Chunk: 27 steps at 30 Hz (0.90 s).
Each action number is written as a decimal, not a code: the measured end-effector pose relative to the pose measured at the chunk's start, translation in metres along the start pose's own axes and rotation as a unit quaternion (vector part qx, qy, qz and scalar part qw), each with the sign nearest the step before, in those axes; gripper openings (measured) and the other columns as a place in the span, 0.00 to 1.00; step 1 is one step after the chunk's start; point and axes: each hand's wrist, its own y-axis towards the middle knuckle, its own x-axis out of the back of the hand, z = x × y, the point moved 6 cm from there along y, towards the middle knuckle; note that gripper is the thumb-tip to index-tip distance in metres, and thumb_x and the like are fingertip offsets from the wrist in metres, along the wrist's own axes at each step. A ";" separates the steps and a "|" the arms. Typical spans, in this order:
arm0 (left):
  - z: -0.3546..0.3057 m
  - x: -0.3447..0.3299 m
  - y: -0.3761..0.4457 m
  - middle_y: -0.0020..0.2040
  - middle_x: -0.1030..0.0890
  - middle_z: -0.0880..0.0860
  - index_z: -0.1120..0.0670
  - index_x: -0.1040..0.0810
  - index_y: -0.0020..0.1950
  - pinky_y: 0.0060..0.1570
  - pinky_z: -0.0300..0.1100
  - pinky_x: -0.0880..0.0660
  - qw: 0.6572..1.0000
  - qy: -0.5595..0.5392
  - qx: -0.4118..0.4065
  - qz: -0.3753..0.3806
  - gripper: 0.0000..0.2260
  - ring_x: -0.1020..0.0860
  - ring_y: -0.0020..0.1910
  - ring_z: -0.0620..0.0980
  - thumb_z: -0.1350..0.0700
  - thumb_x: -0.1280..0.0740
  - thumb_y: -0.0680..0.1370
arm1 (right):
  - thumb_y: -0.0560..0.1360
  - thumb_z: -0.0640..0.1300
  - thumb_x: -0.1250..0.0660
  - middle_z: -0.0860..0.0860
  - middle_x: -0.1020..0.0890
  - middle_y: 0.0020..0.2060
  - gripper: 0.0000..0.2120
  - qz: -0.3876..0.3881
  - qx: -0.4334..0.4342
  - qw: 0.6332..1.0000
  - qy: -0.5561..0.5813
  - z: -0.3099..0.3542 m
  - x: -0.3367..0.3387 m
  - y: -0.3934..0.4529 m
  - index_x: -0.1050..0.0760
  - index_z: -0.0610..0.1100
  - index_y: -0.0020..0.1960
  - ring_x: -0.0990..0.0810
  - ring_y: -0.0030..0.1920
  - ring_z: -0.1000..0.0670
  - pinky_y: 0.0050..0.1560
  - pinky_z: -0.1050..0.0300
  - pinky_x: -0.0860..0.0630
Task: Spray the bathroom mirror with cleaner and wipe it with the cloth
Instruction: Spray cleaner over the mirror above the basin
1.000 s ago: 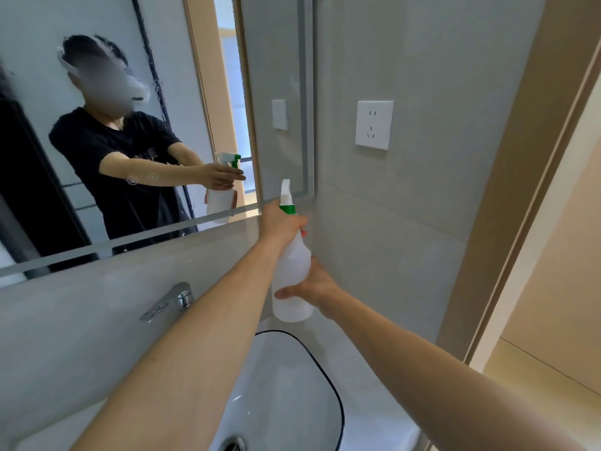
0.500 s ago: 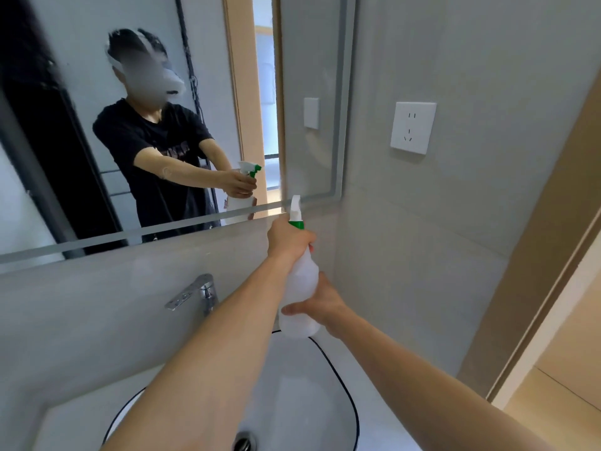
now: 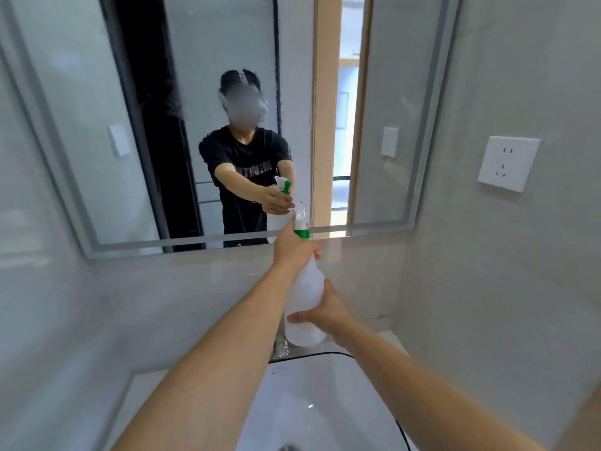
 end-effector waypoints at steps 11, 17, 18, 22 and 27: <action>0.000 0.108 -0.014 0.41 0.23 0.54 0.55 0.23 0.45 0.34 0.45 0.19 0.995 0.040 0.006 -0.092 0.14 0.22 0.34 0.53 0.70 0.30 0.64 | 0.57 0.48 0.16 0.49 0.26 0.59 0.45 0.072 0.061 0.996 -0.006 0.039 -0.090 0.001 0.38 0.50 0.66 0.26 0.60 0.44 0.53 0.49 0.25; 0.006 0.122 -0.020 0.38 0.23 0.53 0.55 0.24 0.42 0.38 0.50 0.19 0.991 0.061 0.018 -0.120 0.13 0.23 0.33 0.51 0.69 0.29 0.63 | 0.56 0.49 0.16 0.55 0.28 0.50 0.42 0.070 0.073 0.995 -0.002 0.039 -0.104 0.001 0.42 0.55 0.58 0.27 0.55 0.47 0.49 0.50 0.27; 0.005 0.123 -0.021 0.39 0.22 0.53 0.54 0.24 0.43 0.40 0.51 0.18 0.990 0.061 0.016 -0.123 0.14 0.22 0.36 0.52 0.69 0.29 0.63 | 0.56 0.49 0.16 0.56 0.29 0.48 0.42 0.070 0.073 0.995 -0.002 0.038 -0.104 0.001 0.42 0.55 0.58 0.27 0.54 0.47 0.48 0.51 0.27; 0.002 0.123 -0.024 0.44 0.21 0.54 0.54 0.23 0.48 0.42 0.52 0.17 0.991 0.045 0.007 -0.124 0.16 0.20 0.41 0.57 0.68 0.29 0.65 | 0.56 0.49 0.16 0.57 0.30 0.48 0.44 0.073 0.079 0.994 -0.016 0.041 -0.102 0.004 0.40 0.53 0.62 0.29 0.53 0.48 0.48 0.51 0.29; -0.004 0.135 -0.031 0.43 0.22 0.54 0.53 0.23 0.49 0.43 0.54 0.17 0.989 0.017 0.002 -0.147 0.16 0.18 0.35 0.50 0.67 0.28 0.65 | 0.56 0.48 0.17 0.62 0.35 0.44 0.45 0.084 0.102 0.991 -0.037 0.053 -0.102 0.004 0.38 0.52 0.65 0.31 0.53 0.49 0.47 0.51 0.30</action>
